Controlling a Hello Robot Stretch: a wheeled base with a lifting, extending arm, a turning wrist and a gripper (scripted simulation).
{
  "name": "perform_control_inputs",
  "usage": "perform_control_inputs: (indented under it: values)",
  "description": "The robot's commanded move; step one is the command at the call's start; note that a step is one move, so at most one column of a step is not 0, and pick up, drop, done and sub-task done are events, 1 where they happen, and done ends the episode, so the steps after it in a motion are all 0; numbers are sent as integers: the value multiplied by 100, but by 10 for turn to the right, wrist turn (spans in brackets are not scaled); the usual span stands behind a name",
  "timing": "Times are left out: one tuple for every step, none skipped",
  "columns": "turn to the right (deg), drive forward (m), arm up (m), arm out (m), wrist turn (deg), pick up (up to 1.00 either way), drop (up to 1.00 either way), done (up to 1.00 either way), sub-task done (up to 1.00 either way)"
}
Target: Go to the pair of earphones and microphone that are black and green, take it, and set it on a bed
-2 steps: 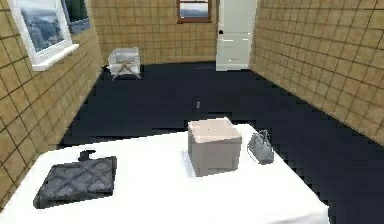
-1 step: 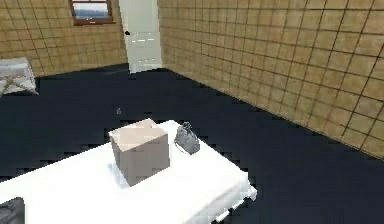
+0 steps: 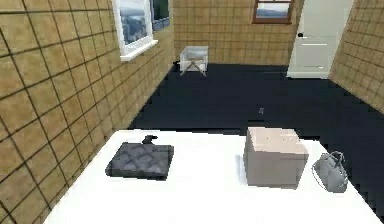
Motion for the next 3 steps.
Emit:
perform_control_inputs:
  values:
    - [-150,0,0,0,0,0,0,0,0]
    - [450,0,0,0,0,0,0,0,0]
    - [90,0,0,0,0,0,0,0,0]
